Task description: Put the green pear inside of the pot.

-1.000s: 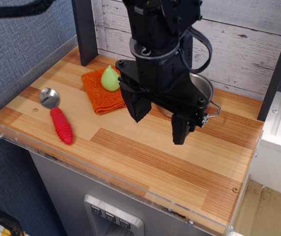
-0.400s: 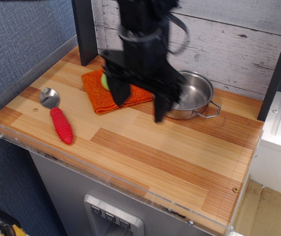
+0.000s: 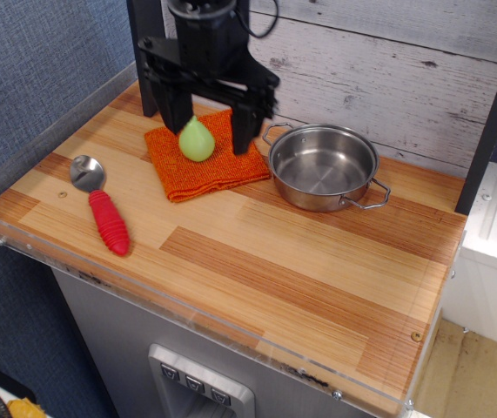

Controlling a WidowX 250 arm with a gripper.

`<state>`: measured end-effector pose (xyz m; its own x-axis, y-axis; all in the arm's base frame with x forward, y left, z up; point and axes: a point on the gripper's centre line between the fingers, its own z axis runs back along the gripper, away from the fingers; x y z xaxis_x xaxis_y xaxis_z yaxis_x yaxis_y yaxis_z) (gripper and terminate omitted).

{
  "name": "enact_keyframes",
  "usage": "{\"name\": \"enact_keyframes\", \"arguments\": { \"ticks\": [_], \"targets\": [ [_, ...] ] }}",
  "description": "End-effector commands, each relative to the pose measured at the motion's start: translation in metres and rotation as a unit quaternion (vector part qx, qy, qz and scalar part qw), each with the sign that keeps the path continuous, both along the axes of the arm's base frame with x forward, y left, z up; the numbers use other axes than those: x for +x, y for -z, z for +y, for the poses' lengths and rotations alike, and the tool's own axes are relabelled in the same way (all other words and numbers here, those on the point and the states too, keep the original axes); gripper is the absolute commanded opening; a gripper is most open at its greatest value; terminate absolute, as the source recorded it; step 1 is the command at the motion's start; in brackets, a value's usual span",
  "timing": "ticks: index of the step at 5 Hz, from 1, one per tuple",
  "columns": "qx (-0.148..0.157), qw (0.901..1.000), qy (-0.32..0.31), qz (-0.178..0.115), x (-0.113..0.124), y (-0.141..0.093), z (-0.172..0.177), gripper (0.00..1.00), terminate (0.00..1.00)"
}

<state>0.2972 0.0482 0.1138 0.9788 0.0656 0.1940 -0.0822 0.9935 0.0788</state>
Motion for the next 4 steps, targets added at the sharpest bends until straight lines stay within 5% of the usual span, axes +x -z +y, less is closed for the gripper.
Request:
{"name": "enact_keyframes", "arguments": {
  "ticks": [1, 4],
  "targets": [
    [-0.009, 0.9986, -0.041, -0.034, 0.030, 0.009, 0.056, 1.00, 0.00],
    [-0.038, 0.9976, -0.033, -0.047, 0.056, 0.050, 0.079, 1.00, 0.00]
  ]
}}
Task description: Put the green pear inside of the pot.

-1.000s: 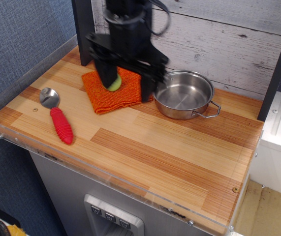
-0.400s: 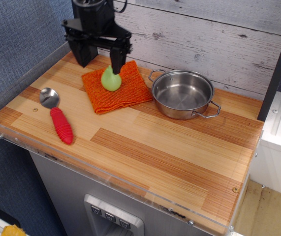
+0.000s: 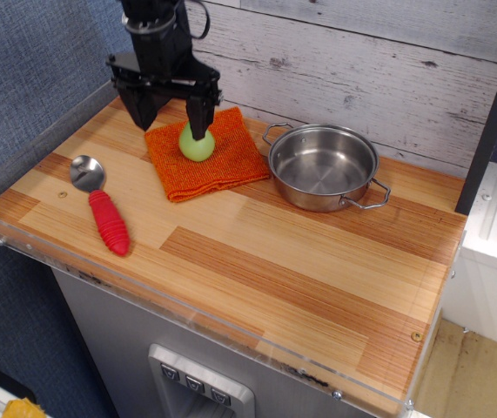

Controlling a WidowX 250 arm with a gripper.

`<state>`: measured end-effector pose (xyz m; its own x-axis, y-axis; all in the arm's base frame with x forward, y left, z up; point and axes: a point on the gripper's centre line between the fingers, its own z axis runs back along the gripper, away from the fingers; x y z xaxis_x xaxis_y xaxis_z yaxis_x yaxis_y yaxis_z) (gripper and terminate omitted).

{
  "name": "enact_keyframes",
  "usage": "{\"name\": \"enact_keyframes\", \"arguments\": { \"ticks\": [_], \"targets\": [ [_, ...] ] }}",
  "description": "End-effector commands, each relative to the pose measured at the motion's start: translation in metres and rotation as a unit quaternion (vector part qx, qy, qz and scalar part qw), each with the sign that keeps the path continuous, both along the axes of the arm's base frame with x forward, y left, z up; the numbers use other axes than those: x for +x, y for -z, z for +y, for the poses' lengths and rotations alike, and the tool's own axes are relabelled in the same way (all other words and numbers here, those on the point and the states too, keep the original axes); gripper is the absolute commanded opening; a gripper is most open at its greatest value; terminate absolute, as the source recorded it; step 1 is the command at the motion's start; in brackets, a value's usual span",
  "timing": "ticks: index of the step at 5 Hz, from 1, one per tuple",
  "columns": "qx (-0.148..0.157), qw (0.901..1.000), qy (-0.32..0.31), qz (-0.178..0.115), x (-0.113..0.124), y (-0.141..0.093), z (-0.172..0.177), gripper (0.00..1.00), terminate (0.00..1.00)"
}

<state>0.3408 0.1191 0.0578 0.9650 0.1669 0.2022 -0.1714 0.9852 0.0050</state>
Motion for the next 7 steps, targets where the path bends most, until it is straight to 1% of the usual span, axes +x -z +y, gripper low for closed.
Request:
{"name": "enact_keyframes", "arguments": {
  "ticks": [1, 3, 5, 6, 7],
  "targets": [
    [-0.001, 0.9993, 0.010, -0.036, 0.020, 0.001, 0.007, 1.00, 0.00],
    [-0.015, 0.9991, 0.009, -0.037, 0.025, 0.012, 0.005, 1.00, 0.00],
    [-0.015, 0.9993, 0.005, -0.033, 0.029, 0.018, -0.004, 1.00, 0.00],
    [-0.020, 0.9991, 0.007, -0.035, 0.030, 0.017, -0.007, 0.00, 0.00],
    [-0.018, 0.9988, 0.002, -0.045, 0.028, 0.008, -0.007, 0.00, 0.00]
  ]
}}
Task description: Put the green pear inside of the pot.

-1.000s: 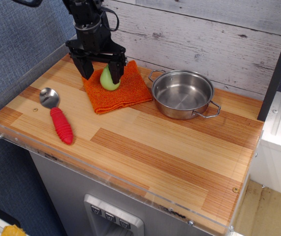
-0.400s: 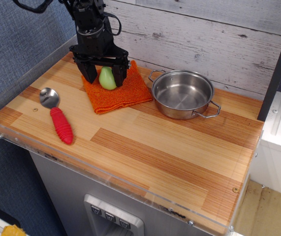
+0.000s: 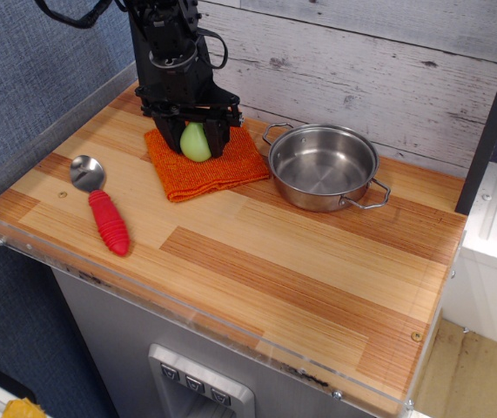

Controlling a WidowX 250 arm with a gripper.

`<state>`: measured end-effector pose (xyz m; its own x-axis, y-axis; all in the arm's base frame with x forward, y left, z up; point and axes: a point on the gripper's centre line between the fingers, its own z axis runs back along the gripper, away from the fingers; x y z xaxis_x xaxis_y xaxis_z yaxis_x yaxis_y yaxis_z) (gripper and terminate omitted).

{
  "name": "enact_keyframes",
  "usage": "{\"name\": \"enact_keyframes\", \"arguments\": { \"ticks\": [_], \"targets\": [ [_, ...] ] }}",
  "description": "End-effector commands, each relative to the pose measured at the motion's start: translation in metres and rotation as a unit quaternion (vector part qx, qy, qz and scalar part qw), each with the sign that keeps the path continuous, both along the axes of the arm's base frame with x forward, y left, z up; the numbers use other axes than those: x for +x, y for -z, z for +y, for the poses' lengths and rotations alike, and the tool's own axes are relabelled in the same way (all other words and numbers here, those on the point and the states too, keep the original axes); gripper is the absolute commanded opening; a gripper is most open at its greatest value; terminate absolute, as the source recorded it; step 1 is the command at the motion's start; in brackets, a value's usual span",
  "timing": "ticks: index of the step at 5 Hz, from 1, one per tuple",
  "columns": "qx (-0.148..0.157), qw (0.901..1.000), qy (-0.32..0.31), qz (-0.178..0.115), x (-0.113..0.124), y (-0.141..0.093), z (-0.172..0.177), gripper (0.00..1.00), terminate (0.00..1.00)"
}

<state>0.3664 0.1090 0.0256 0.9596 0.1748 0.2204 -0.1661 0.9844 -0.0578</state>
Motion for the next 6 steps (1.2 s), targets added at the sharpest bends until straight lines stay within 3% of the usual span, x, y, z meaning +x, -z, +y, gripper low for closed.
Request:
{"name": "enact_keyframes", "arguments": {
  "ticks": [1, 4, 6],
  "targets": [
    [0.025, 0.9992, -0.008, -0.030, 0.001, -0.035, 0.001, 0.00, 0.00],
    [0.073, 0.9957, -0.016, -0.055, -0.016, -0.084, -0.017, 0.00, 0.00],
    [0.017, 0.9982, 0.003, -0.057, -0.051, -0.078, -0.071, 0.00, 0.00]
  ]
}}
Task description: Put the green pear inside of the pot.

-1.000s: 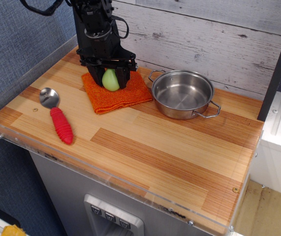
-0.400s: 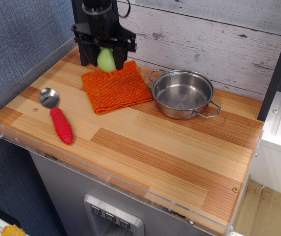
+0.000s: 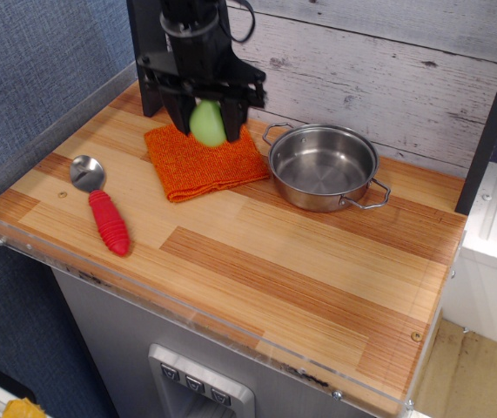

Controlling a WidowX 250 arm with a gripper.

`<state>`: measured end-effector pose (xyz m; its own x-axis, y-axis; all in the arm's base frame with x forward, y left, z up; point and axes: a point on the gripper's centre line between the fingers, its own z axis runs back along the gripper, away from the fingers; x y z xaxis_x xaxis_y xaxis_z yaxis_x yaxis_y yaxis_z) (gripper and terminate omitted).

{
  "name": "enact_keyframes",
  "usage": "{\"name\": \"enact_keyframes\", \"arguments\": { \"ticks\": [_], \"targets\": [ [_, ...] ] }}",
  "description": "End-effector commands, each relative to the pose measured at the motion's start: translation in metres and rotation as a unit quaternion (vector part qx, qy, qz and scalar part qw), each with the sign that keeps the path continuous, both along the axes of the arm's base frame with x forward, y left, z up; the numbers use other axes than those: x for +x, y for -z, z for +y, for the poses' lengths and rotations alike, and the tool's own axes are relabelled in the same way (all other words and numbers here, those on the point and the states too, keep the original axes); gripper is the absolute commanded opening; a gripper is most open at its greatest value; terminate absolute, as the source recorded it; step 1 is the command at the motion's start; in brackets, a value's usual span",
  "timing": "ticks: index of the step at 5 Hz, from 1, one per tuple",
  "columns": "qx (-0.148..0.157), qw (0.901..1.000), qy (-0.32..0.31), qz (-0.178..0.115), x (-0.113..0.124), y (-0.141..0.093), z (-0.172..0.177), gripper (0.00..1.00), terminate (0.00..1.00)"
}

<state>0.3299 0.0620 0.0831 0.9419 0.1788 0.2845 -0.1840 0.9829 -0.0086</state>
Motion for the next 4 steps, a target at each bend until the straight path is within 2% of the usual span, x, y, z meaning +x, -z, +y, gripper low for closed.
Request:
{"name": "enact_keyframes", "arguments": {
  "ticks": [1, 3, 4],
  "targets": [
    [-0.029, 0.9981, 0.040, -0.036, -0.011, -0.020, -0.048, 0.00, 0.00],
    [-0.036, 0.9967, 0.064, -0.037, 0.023, -0.002, -0.068, 0.00, 0.00],
    [-0.020, 0.9965, 0.072, -0.037, 0.044, 0.010, -0.073, 0.00, 0.00]
  ]
}}
